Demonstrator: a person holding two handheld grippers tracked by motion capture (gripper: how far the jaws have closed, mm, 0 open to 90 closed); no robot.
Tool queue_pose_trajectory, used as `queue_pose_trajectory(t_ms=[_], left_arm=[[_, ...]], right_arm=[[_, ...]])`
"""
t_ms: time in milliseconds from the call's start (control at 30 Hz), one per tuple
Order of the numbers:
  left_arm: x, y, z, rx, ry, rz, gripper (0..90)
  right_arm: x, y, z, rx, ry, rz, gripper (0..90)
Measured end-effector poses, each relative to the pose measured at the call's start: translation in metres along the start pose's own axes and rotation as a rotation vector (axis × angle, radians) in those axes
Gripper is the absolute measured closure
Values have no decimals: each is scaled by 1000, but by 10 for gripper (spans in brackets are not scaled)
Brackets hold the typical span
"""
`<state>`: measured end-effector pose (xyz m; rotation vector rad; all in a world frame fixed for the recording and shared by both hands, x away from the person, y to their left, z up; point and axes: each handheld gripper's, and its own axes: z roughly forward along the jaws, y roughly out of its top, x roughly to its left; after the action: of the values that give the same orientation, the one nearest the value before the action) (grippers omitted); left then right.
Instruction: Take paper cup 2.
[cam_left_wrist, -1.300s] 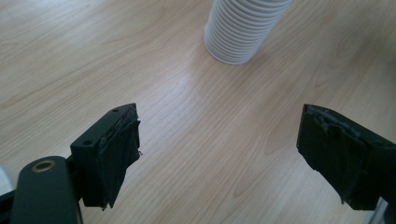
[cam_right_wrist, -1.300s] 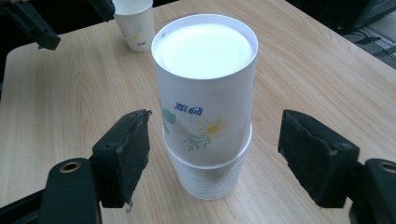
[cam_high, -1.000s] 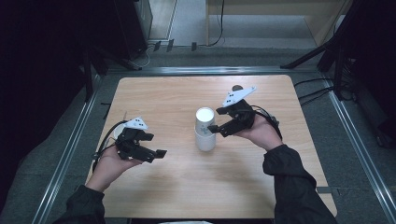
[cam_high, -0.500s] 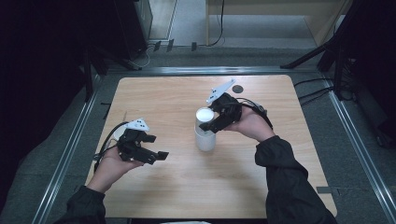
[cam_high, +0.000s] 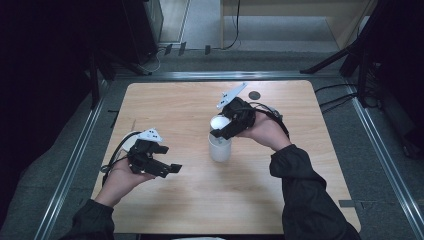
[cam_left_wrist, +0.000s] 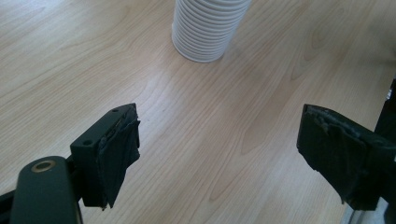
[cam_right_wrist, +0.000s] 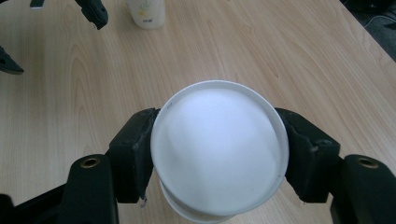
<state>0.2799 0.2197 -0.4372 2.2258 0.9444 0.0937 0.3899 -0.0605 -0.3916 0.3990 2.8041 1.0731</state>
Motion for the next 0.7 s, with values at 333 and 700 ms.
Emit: queue_pose_trajectory(t_ms=[333, 700], left_arm=[[0, 0, 2, 6, -4, 13, 133], [3, 15, 20, -24, -19, 0, 133]], right_arm=[[0, 1, -3, -6, 1, 20, 343], [-1, 2, -5, -9, 5, 34, 342]])
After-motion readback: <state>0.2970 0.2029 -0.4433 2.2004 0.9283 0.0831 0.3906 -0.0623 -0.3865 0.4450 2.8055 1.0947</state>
